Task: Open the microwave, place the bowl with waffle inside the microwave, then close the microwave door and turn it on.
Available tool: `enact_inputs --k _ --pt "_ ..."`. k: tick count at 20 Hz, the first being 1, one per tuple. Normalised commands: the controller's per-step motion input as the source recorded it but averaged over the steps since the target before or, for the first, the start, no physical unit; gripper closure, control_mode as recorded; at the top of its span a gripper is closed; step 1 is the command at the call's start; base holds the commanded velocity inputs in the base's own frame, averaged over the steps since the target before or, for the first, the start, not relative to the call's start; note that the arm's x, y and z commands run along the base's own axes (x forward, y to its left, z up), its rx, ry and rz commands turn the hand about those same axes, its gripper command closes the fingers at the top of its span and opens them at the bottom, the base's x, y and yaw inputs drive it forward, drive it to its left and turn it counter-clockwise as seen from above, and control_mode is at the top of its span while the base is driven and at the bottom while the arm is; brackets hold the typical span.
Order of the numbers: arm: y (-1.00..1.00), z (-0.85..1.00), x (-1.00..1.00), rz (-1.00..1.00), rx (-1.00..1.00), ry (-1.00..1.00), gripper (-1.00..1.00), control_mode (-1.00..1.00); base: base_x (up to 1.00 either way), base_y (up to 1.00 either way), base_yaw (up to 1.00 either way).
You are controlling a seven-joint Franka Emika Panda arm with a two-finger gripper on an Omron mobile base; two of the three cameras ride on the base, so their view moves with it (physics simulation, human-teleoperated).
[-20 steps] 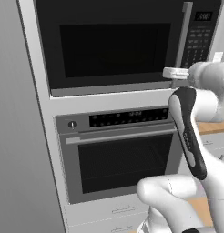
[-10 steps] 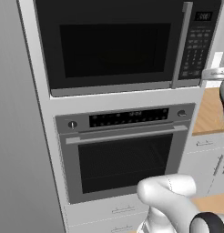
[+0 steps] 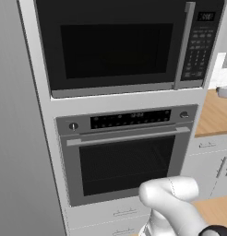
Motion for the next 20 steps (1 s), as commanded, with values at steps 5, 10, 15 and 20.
enact_inputs --k 5,10,15,20 --pt "0.00 -0.26 0.28 0.11 0.00 -0.22 -1.00 -1.00 0.00 0.00 0.00" --pt "-0.15 0.00 0.33 0.02 0.00 -0.12 -1.00 -1.00 0.00 0.00 0.00" --pt "-0.22 0.00 0.20 0.00 0.00 -0.03 -1.00 -1.00 0.00 0.00 0.00" --pt "-0.08 0.00 0.13 -0.02 0.00 0.00 -1.00 -1.00 0.00 0.00 0.00"
